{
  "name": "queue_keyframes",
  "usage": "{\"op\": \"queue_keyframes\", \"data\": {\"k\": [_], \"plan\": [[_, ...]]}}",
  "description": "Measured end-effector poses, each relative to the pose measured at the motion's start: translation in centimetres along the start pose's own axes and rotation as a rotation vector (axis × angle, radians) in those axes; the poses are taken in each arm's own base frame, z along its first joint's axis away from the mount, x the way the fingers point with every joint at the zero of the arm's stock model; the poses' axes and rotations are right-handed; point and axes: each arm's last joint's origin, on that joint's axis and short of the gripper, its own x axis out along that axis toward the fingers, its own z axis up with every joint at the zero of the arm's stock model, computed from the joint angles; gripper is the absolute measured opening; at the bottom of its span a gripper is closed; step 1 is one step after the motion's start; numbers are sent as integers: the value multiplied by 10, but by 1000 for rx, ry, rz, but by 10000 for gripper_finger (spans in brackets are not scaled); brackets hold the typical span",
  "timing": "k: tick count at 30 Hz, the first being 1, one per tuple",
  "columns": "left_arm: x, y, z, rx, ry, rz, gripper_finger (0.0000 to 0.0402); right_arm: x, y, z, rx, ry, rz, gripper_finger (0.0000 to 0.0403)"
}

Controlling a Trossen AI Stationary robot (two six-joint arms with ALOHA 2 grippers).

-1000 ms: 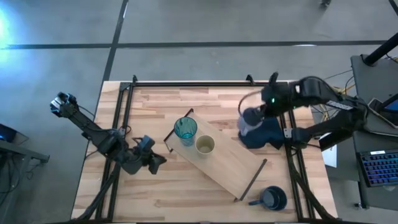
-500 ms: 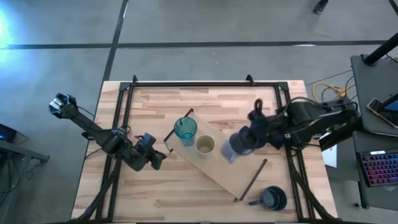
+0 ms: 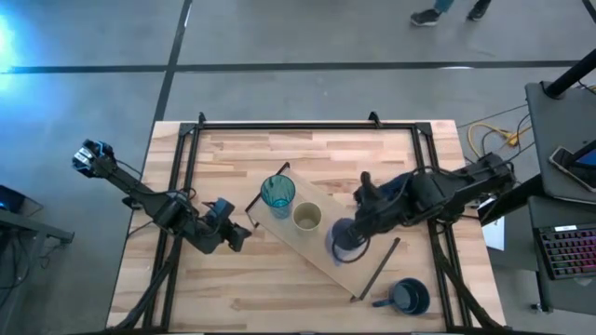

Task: Stack small to large cups/mugs on shelf
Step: Put the light purple mug on the shelf

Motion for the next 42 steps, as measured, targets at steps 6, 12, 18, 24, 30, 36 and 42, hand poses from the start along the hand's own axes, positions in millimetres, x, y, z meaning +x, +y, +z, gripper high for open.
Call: {"op": "queue_keyframes", "data": {"k": [6, 12, 18, 24, 30, 36, 42], "plan": [[0, -2, 0, -10, -12, -20, 75, 9, 12, -3, 51, -6, -19, 13], [5, -1, -1, 53, -48, 5, 75, 21, 18, -2, 131, -20, -54, 13], [9, 0, -2, 123, -54, 35, 75, 25, 20, -2, 214, -19, -62, 13], [11, 4, 0, 185, -57, 72, 75, 25, 20, -3, 236, -18, -61, 13], [10, 3, 1, 180, -59, 62, 75, 25, 20, -3, 201, -9, -61, 13], [10, 2, 1, 176, -59, 56, 75, 24, 18, -3, 187, -8, -78, 29], [10, 2, 1, 173, -60, 56, 75, 24, 18, -3, 169, -8, -74, 70]]}}
